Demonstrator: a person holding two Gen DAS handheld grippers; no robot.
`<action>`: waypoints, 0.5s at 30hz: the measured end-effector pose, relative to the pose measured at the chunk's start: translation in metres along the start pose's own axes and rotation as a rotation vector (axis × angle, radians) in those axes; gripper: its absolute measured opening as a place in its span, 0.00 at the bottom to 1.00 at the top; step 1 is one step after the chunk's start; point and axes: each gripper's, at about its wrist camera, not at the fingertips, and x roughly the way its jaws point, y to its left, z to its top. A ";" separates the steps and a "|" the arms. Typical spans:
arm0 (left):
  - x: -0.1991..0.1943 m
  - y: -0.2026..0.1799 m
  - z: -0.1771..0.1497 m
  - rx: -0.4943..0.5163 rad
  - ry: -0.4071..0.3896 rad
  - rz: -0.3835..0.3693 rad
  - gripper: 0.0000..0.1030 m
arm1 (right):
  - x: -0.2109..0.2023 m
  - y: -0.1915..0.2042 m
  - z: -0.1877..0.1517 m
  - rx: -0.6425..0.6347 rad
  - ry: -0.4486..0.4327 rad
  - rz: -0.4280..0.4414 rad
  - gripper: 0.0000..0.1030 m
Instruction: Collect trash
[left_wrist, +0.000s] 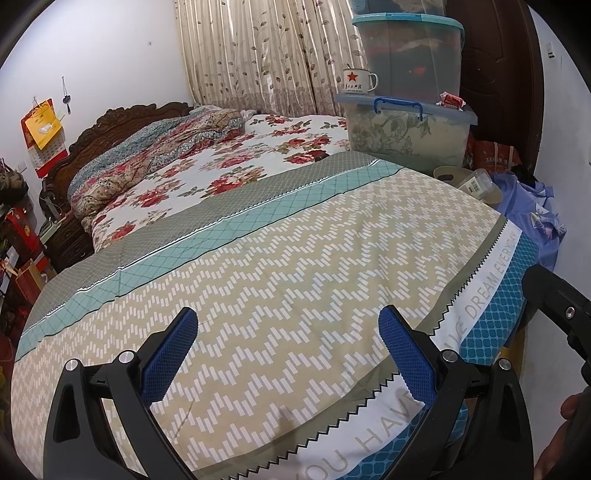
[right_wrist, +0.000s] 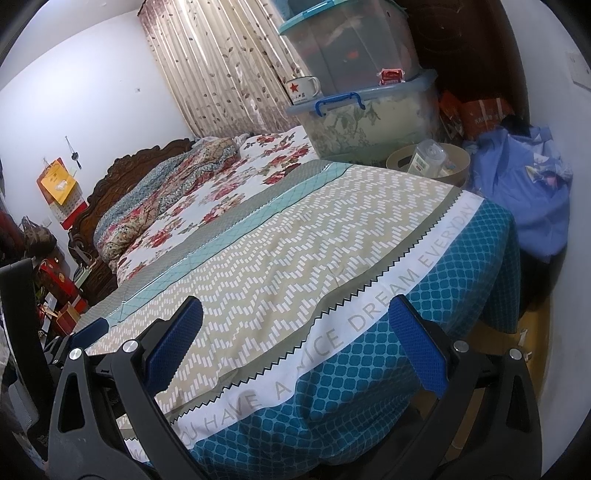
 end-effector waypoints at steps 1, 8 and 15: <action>0.000 0.000 0.000 0.000 0.000 0.000 0.92 | 0.000 0.000 0.000 0.000 0.000 0.000 0.97; 0.000 0.003 -0.002 0.000 0.001 0.004 0.92 | 0.000 0.000 0.000 0.001 -0.001 -0.001 0.97; 0.000 0.006 -0.003 -0.003 0.004 0.005 0.92 | 0.000 0.000 0.000 0.000 0.001 0.000 0.97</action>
